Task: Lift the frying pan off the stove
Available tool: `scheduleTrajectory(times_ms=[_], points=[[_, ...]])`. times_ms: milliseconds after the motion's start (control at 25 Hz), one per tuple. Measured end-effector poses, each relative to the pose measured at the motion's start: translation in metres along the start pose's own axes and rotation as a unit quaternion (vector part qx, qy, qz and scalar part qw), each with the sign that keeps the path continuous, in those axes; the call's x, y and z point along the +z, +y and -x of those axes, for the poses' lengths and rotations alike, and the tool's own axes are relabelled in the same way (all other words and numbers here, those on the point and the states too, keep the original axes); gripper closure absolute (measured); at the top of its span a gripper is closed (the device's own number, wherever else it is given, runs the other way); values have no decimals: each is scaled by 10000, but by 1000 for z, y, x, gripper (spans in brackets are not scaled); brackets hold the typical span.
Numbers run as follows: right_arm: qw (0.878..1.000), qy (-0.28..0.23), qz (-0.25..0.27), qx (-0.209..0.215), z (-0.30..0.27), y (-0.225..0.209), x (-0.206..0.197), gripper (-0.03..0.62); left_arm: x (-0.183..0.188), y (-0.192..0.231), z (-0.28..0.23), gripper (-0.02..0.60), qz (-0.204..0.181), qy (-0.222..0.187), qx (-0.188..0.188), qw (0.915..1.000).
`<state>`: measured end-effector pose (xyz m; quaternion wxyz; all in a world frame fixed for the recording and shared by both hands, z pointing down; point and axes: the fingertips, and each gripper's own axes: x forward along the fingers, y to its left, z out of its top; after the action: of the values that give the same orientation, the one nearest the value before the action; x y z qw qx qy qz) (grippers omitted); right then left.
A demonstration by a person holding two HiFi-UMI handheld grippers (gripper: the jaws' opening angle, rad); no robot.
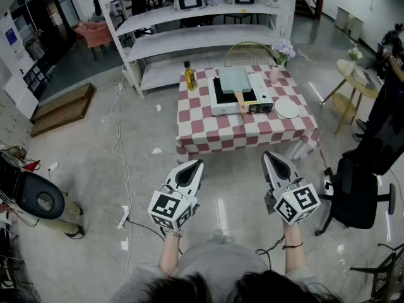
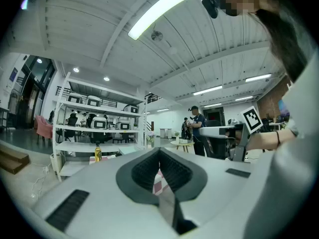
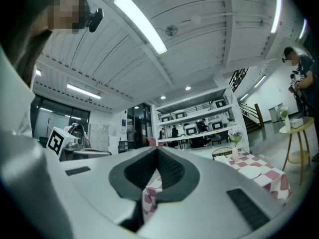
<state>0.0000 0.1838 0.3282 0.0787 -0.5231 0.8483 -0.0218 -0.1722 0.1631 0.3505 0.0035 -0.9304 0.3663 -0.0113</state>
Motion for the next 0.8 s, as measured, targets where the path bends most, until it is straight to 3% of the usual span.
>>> scheduleTrajectory(times_ms=[800], points=[[9996, -147, -228, 100, 18, -5, 2, 572, -8, -27, 4, 555, 176, 40, 36, 9998]])
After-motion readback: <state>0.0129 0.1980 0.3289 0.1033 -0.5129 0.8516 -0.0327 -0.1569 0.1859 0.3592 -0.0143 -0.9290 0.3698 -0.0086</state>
